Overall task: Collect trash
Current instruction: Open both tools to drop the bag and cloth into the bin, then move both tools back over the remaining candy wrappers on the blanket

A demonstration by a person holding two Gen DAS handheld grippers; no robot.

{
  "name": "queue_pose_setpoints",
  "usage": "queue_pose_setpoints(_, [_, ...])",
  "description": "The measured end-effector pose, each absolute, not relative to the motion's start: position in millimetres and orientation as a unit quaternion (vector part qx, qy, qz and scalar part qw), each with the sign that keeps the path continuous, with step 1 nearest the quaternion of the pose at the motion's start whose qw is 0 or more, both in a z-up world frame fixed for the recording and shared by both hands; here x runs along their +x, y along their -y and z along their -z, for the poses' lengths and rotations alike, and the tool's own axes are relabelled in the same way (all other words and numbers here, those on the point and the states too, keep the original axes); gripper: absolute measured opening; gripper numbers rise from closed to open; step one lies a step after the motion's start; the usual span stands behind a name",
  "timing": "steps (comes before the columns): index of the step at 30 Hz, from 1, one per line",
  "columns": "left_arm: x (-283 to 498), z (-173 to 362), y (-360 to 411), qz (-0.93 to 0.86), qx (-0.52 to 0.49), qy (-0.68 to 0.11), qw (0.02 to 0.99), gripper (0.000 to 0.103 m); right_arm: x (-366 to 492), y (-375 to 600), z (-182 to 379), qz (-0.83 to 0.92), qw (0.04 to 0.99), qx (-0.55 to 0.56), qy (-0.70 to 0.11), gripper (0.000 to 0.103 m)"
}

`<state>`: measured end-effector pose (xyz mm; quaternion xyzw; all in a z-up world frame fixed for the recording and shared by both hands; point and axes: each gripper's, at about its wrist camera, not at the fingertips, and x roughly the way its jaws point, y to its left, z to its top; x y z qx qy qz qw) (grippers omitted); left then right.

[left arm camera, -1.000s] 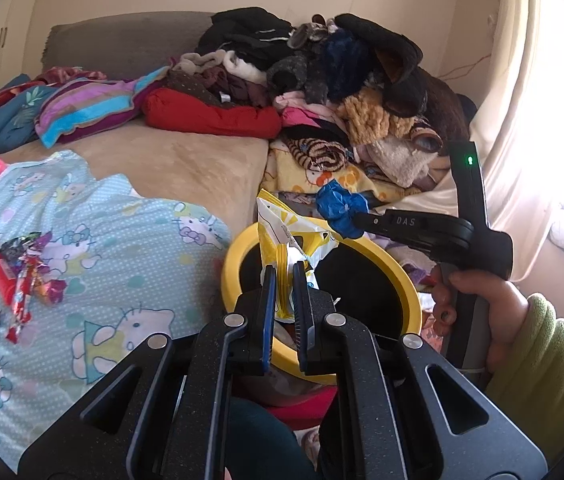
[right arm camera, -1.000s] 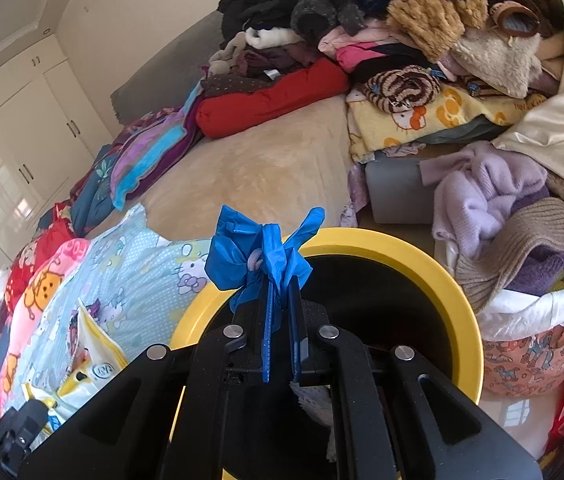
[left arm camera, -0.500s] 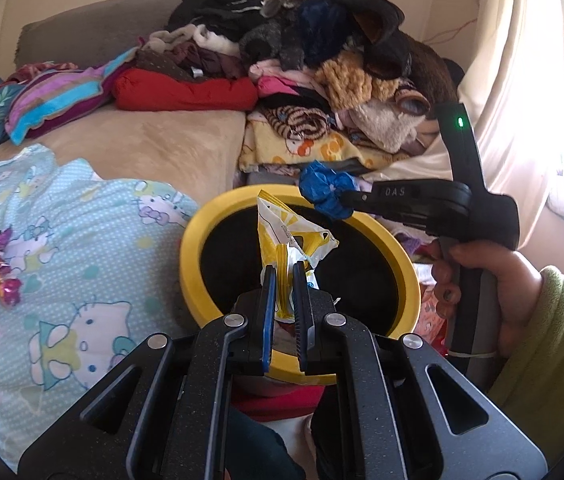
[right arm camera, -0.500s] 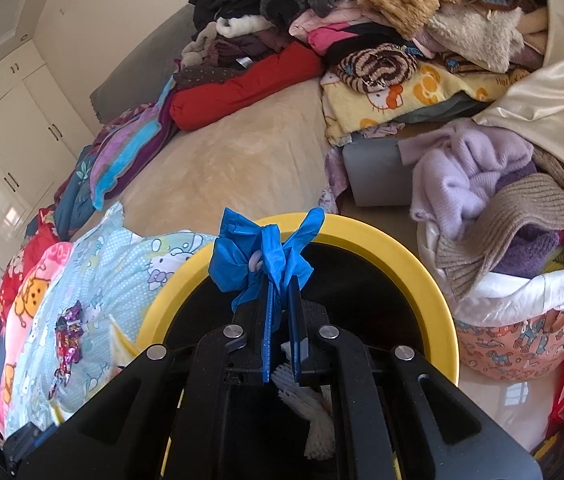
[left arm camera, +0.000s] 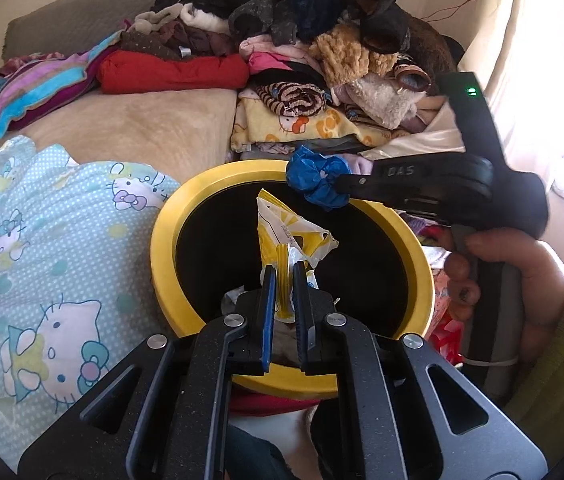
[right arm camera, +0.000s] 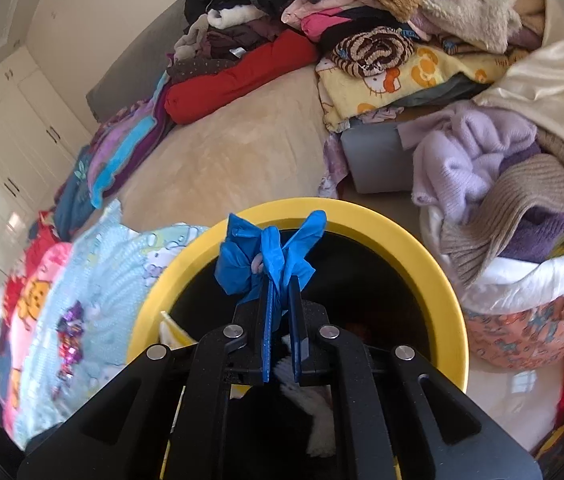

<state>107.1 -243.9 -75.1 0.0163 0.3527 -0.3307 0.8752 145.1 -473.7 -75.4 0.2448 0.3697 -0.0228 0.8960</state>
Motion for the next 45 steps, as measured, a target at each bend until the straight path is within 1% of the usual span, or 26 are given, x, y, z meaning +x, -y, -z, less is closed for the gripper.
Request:
queue_pose_setpoints(2, [108, 75, 244, 0.323, 0.019, -0.347, 0.881, 0.007, 146, 472, 74, 0.022, 0.898, 0.237, -0.370, 0.008])
queue_pose_setpoints(3, [108, 74, 244, 0.319, 0.020, -0.343, 0.883, 0.019, 147, 472, 74, 0.022, 0.897, 0.234, -0.374, 0.015])
queue_pose_setpoints(4, [109, 73, 242, 0.313, 0.016, -0.341, 0.886, 0.043, 148, 472, 75, 0.024, 0.895, 0.235, -0.377, 0.022])
queue_pose_setpoints(5, [109, 71, 240, 0.307, 0.010, -0.339, 0.889, 0.054, 148, 473, 75, 0.028, 0.894, 0.241, -0.377, 0.038])
queue_pose_setpoints(6, [108, 70, 236, 0.302, 0.004, -0.336, 0.892, 0.063, 147, 474, 74, 0.030, 0.893, 0.246, -0.375, 0.047])
queue_pose_setpoints(8, [105, 66, 228, 0.298, -0.004, -0.330, 0.896, 0.063, 147, 474, 73, 0.036, 0.893, 0.251, -0.373, 0.047])
queue_pose_setpoints(9, [103, 64, 223, 0.290, -0.005, -0.325, 0.900, 0.069, 147, 472, 72, 0.035, 0.893, 0.249, -0.373, 0.050])
queue_pose_setpoints(10, [102, 62, 220, 0.284, -0.007, -0.322, 0.903, 0.083, 148, 469, 70, 0.034, 0.895, 0.244, -0.372, 0.052])
queue_pose_setpoints(11, [102, 60, 214, 0.275, -0.012, -0.319, 0.907, 0.091, 148, 466, 69, 0.034, 0.897, 0.241, -0.370, 0.057])
queue_pose_setpoints(12, [101, 57, 207, 0.269, -0.020, -0.316, 0.910, 0.093, 148, 463, 68, 0.033, 0.898, 0.236, -0.369, 0.058])
queue_pose_setpoints(17, [103, 48, 183, 0.235, -0.035, -0.305, 0.922, 0.093, 150, 440, 62, 0.017, 0.904, 0.213, -0.369, 0.058])
queue_pose_setpoints(23, [102, 37, 155, 0.203, -0.053, -0.289, 0.934, 0.093, 150, 409, 49, -0.013, 0.913, 0.190, -0.360, 0.065])
queue_pose_setpoints(30, [101, 23, 127, 0.173, -0.077, -0.273, 0.943, 0.093, 146, 381, 30, -0.044, 0.923, 0.167, -0.344, 0.069])
queue_pose_setpoints(45, [100, 10, 69, 0.106, -0.107, -0.246, 0.958, 0.093, 138, 330, 12, -0.098, 0.933, 0.128, -0.321, 0.072])
